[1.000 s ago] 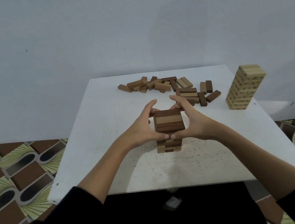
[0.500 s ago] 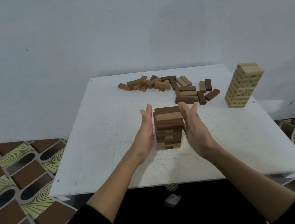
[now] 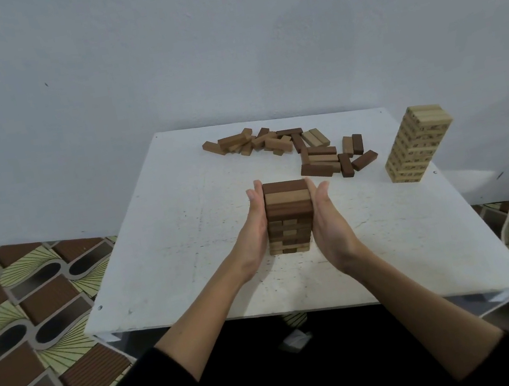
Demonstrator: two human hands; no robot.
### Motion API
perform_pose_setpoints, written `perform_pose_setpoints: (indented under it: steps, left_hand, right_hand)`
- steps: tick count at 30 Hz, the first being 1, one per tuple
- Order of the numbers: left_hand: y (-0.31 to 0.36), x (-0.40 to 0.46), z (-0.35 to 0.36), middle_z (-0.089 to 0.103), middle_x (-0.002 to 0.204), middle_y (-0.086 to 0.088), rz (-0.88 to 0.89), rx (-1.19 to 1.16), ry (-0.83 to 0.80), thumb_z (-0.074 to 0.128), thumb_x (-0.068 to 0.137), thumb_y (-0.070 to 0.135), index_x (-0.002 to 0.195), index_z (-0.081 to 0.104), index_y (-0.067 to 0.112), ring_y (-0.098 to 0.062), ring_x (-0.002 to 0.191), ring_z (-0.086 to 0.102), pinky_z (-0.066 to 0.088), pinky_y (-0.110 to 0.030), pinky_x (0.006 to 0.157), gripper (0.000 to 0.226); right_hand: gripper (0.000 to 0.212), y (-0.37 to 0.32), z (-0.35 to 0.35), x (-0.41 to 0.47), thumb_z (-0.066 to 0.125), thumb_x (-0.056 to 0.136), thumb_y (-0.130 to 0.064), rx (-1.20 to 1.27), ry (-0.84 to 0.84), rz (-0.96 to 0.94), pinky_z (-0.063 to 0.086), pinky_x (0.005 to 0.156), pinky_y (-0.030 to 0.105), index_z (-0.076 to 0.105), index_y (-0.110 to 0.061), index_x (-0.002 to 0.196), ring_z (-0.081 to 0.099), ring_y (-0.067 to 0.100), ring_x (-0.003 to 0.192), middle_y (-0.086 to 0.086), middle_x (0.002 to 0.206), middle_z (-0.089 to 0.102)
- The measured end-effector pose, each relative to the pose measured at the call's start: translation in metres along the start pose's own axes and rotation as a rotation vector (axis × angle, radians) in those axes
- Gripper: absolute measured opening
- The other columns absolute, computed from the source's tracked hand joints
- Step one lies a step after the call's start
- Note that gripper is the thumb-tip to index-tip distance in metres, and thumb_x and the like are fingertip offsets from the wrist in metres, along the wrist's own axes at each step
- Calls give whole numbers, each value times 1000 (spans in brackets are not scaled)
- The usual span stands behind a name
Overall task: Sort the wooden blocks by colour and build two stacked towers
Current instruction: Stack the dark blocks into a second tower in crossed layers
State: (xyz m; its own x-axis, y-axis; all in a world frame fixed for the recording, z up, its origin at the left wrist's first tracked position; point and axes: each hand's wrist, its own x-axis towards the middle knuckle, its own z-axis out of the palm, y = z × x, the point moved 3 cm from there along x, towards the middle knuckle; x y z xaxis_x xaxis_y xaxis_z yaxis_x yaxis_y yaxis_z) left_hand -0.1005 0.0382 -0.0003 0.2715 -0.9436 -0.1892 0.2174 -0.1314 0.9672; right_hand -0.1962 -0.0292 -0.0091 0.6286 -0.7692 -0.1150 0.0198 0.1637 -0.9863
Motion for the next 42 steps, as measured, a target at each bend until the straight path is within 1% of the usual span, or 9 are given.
perform_pose_setpoints:
  steps: [6, 10, 15, 21, 24, 27, 31, 38, 42]
  left_hand:
    - [1, -1, 2, 19, 156, 7, 30, 12, -19, 2, 89, 61, 152, 1, 34, -4, 132, 25, 23, -24, 104, 68]
    - [-1, 1, 0, 18, 157, 7, 36, -3, -29, 10, 75, 68, 151, 1, 35, -4, 134, 24, 22, -24, 106, 84]
    - [-2, 4, 1, 21, 155, 7, 53, 8, -44, 10, 74, 68, 152, 2, 34, -4, 133, 25, 23, -24, 105, 85]
    - [-9, 5, -4, 45, 141, 13, 96, 55, -27, 8, 84, 65, 143, 30, 35, 10, 122, 45, 42, -7, 89, 69]
    - [-8, 4, -6, 27, 155, 8, 85, 24, -14, 7, 84, 71, 152, 12, 29, 1, 137, 30, 31, -14, 102, 80]
    - [-5, 4, -5, 16, 158, 9, 61, -39, -13, 10, 76, 70, 152, 4, 31, -3, 138, 21, 21, -22, 106, 86]
    - [-4, 4, -1, 21, 155, 8, 76, -47, -23, 7, 77, 67, 152, 3, 31, -4, 130, 29, 25, -23, 104, 83]
    - [-7, 5, 0, 24, 153, 8, 85, -3, -23, 6, 74, 67, 152, 1, 34, -3, 128, 30, 27, -25, 104, 84]
    - [-8, 5, -1, 30, 143, 13, 83, 23, -15, 6, 75, 66, 151, 0, 34, -1, 124, 33, 30, -21, 100, 83]
  right_hand:
    - [83, 1, 1, -2, 17, 76, -71, -40, 15, 24, 26, 114, 35, 18, -32, 149, 36, 12, 132, -4, 146, 38]
    - [78, 2, 2, -1, 13, 80, -66, 12, 10, 27, 26, 106, 26, 17, -29, 149, 33, 7, 130, -6, 147, 35]
    - [80, 7, 0, 0, 12, 78, -69, -4, 6, 13, 30, 103, 24, 26, -30, 147, 36, 11, 134, -4, 145, 42]
    - [83, 9, 0, 1, 8, 77, -69, -39, 13, 52, 24, 108, 27, 26, -29, 147, 32, 12, 136, -5, 146, 39]
    - [82, 8, -6, 2, 7, 80, -69, -44, 42, 81, 12, 116, 33, 17, -28, 150, 22, 10, 140, -9, 151, 28]
    - [67, 5, -9, 3, 5, 93, -60, -44, 75, 56, 7, 115, 24, 7, -26, 151, 12, 5, 141, -14, 152, 18]
    - [79, 0, -3, 2, 5, 81, -70, -15, 38, 46, 5, 119, 41, 6, -32, 151, 10, 16, 145, -5, 157, 16]
    - [87, -2, 2, -1, 8, 73, -73, -42, 20, 33, 17, 112, 33, 7, -33, 150, 20, 16, 142, -4, 154, 23]
    - [85, -2, 2, 0, 7, 75, -71, -55, 14, 31, 17, 113, 33, 9, -31, 150, 22, 14, 141, -4, 153, 26]
